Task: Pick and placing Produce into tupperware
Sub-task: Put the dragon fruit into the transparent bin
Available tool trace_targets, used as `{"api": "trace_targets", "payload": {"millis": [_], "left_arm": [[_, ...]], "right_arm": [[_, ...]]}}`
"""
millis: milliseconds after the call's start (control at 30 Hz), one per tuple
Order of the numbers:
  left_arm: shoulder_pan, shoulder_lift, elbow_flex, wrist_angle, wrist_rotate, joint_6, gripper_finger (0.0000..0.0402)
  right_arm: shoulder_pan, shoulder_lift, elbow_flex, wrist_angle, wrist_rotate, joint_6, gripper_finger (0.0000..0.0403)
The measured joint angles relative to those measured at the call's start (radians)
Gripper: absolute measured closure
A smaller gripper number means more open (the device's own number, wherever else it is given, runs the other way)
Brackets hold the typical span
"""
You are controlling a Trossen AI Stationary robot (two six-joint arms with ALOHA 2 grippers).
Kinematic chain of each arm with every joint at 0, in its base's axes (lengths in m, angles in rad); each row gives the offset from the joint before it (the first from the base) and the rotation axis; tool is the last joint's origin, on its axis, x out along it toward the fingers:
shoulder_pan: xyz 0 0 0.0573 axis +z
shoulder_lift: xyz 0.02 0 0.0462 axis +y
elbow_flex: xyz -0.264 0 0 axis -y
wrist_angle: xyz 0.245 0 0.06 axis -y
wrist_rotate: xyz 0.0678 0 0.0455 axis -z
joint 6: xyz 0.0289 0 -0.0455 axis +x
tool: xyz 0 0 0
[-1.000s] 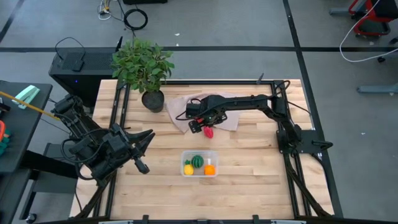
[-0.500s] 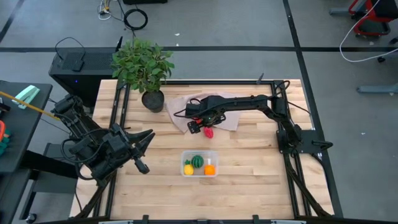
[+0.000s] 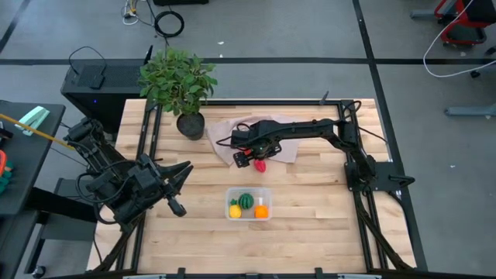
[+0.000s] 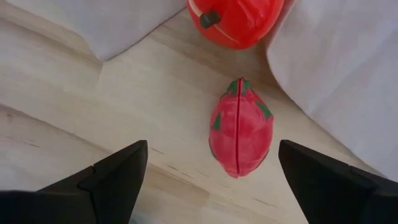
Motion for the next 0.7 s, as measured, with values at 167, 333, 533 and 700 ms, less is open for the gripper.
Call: {"api": "trace_targets", "payload": {"millis": [167,333,533,700], "left_arm": [[0.000,0.000,0.000,0.000,0.000,0.000,0.0343],[0.000,0.000,0.000,0.000,0.000,0.001,0.0342],[0.000,0.000,0.000,-0.001,0.000,0.001,0.0335],[0.000,0.000,0.000,-0.001,0.000,0.002,0.0339]], "right_arm": [[0.000,0.000,-0.001,-0.016,0.000,0.029,0.0034],[0.001,-0.001,-0.064,-0.006,-0.033,0.058,0.0034],[0.015,0.000,-0.129,0.032,-0.037,0.062,0.0035],[0.013,0.000,-0.145,0.077,-0.033,0.062,0.0037]]}}
